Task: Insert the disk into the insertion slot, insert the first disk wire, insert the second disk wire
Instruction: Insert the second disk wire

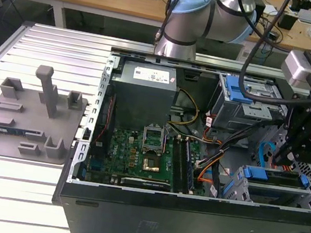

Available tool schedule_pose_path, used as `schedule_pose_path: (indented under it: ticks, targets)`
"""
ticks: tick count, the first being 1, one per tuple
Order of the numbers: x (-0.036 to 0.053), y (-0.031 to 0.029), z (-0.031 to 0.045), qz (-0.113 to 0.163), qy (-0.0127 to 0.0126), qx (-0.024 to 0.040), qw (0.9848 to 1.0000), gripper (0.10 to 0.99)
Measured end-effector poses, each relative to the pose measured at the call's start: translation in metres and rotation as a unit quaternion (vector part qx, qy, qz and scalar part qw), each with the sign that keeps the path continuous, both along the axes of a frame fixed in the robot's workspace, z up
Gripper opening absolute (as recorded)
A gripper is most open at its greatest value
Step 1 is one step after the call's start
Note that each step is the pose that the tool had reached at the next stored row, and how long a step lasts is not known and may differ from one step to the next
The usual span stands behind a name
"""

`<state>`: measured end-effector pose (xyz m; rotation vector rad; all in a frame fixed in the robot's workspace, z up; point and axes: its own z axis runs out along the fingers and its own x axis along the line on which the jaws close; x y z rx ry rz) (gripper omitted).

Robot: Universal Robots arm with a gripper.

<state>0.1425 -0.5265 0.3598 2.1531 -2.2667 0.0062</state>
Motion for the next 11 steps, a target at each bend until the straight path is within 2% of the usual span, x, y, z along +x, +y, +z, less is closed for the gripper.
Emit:
schedule_pose_path:
  ticks: [4,9,11]
  targets:
    - [0.0024,-0.0023,-0.0002,0.000,0.0067,0.0000,1.0000,0.161]
    - [0.0028,-0.0025,-0.0004,0.000,0.0071,0.0001,1.0000,0.161]
    - [0.0031,-0.0032,-0.0007,0.000,0.0072,0.0031,1.0000,0.161]
